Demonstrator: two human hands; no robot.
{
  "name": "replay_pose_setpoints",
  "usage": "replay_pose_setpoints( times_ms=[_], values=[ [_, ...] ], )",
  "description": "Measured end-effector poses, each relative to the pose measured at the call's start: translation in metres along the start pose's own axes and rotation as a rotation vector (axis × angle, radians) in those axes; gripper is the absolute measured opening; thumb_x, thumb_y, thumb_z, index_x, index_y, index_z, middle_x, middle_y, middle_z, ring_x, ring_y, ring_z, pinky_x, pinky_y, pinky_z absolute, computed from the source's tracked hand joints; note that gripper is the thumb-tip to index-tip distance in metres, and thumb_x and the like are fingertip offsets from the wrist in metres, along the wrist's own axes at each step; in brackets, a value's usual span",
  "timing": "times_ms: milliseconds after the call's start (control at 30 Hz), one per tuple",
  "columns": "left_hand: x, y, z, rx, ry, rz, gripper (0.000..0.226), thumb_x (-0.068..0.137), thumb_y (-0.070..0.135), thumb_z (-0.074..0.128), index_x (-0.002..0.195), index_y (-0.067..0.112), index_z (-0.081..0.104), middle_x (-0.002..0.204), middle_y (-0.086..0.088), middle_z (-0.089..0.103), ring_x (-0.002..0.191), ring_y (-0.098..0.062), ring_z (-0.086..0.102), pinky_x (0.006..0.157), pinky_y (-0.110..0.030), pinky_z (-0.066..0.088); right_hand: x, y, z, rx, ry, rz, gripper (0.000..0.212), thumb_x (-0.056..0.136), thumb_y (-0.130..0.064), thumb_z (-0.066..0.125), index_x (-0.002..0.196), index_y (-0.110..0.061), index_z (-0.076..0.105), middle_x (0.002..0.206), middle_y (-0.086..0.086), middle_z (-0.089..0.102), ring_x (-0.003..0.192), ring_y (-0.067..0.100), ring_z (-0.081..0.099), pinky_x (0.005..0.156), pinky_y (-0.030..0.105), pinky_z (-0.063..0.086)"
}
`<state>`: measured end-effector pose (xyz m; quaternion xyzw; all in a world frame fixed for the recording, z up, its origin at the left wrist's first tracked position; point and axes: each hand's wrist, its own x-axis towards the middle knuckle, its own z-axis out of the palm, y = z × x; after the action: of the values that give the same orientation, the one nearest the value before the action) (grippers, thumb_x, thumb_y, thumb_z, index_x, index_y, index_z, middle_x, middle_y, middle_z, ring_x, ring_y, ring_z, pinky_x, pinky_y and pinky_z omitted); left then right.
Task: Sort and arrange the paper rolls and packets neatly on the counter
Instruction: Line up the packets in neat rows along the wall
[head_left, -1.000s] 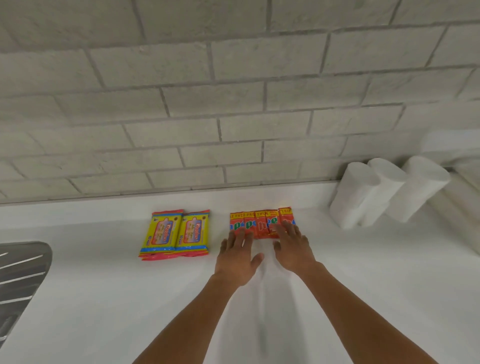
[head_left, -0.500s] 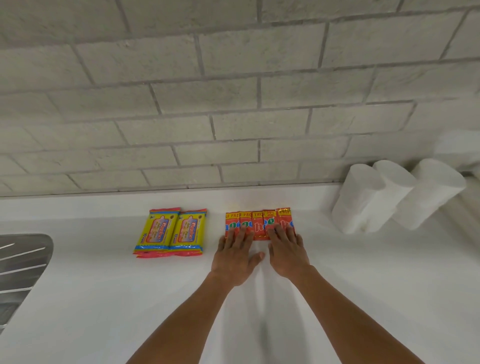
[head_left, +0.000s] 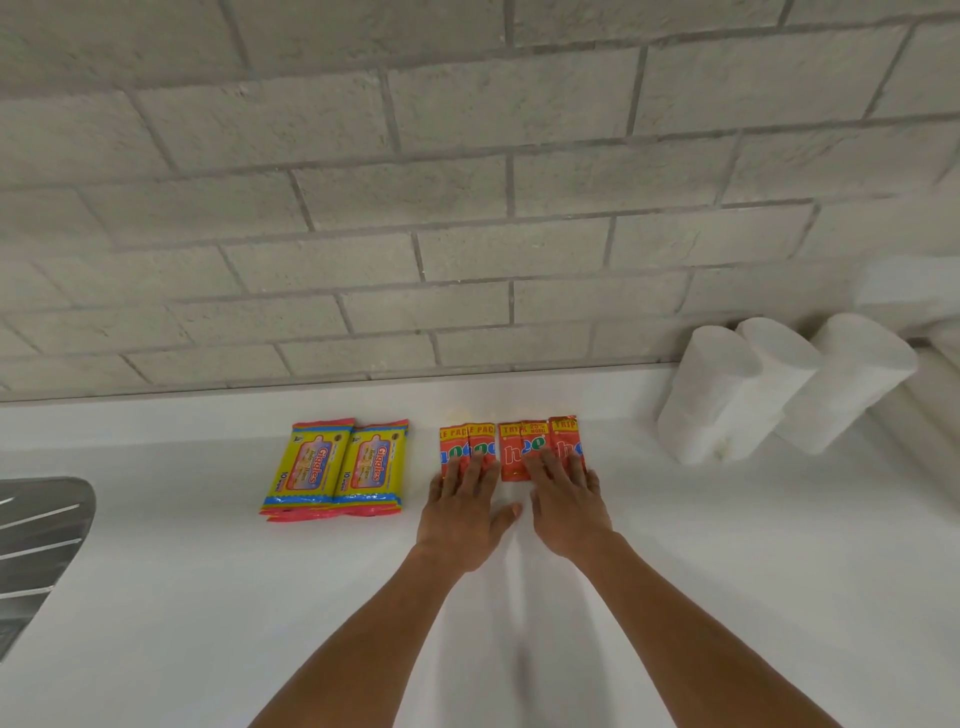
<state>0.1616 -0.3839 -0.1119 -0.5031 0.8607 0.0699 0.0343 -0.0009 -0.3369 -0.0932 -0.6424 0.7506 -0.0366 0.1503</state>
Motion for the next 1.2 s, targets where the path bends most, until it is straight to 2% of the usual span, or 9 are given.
replay_pose_setpoints(
  times_ms=[200, 433, 600, 733, 933, 1200],
  values=[
    [0.0, 0.0, -0.001, 0.014, -0.005, 0.009, 0.093, 0.078, 0.077, -0.011, 0.157, 0.03, -0.001, 0.166, 0.003, -0.004, 0.153, -0.027, -0.007, 0.123, -0.05, 0.007, 0.002, -0.004, -0.001, -0.052, -0.006, -0.015, 0.066, 0.101, -0.039, 0.05, 0.156, -0.033, 0.014, 0.166, -0.001, 0.006, 0.152, 0.042, -0.001, 0.121, 0.057, 0.009],
    [0.001, -0.002, -0.002, 0.016, -0.007, 0.029, 0.099, 0.073, 0.079, -0.018, 0.157, 0.029, -0.002, 0.166, 0.002, -0.003, 0.153, -0.026, -0.006, 0.124, -0.048, 0.006, 0.004, -0.008, 0.0, -0.084, -0.048, -0.017, 0.066, 0.103, -0.032, 0.045, 0.158, -0.029, 0.009, 0.167, -0.004, 0.003, 0.15, 0.047, -0.005, 0.119, 0.062, 0.006],
    [-0.002, -0.005, -0.002, -0.011, 0.017, 0.013, 0.085, 0.086, 0.075, 0.002, 0.158, 0.029, 0.0, 0.166, 0.003, -0.002, 0.153, -0.023, -0.004, 0.124, -0.044, 0.006, 0.004, -0.009, 0.001, -0.1, -0.049, -0.021, 0.067, 0.102, -0.031, 0.043, 0.159, -0.027, 0.006, 0.167, -0.005, 0.002, 0.15, 0.048, -0.005, 0.118, 0.064, 0.007],
    [-0.005, -0.011, -0.001, -0.04, 0.012, -0.036, 0.086, 0.092, 0.073, 0.015, 0.158, 0.021, -0.001, 0.166, 0.0, -0.003, 0.153, -0.022, -0.006, 0.125, -0.042, 0.006, 0.004, -0.007, 0.003, -0.113, -0.034, -0.023, 0.069, 0.102, -0.028, 0.044, 0.159, -0.026, 0.005, 0.167, -0.004, 0.0, 0.15, 0.047, -0.005, 0.118, 0.065, 0.007],
    [-0.006, -0.017, -0.002, -0.014, -0.008, -0.028, 0.099, 0.081, 0.079, -0.004, 0.158, 0.017, 0.0, 0.166, -0.002, -0.003, 0.153, -0.021, -0.006, 0.125, -0.041, 0.005, 0.006, -0.008, 0.005, -0.12, -0.053, -0.023, 0.07, 0.102, -0.026, 0.044, 0.159, -0.026, 0.003, 0.167, -0.005, -0.003, 0.15, 0.047, -0.008, 0.116, 0.067, 0.004],
    [-0.008, -0.016, -0.006, -0.004, 0.001, -0.016, 0.089, 0.085, 0.074, 0.002, 0.158, 0.023, -0.003, 0.166, 0.002, -0.005, 0.152, -0.022, -0.009, 0.124, -0.042, 0.004, 0.007, -0.009, 0.004, -0.116, -0.066, -0.015, 0.07, 0.102, -0.027, 0.044, 0.159, -0.027, 0.002, 0.167, -0.005, -0.004, 0.15, 0.046, -0.008, 0.116, 0.067, 0.004]
  ],
)
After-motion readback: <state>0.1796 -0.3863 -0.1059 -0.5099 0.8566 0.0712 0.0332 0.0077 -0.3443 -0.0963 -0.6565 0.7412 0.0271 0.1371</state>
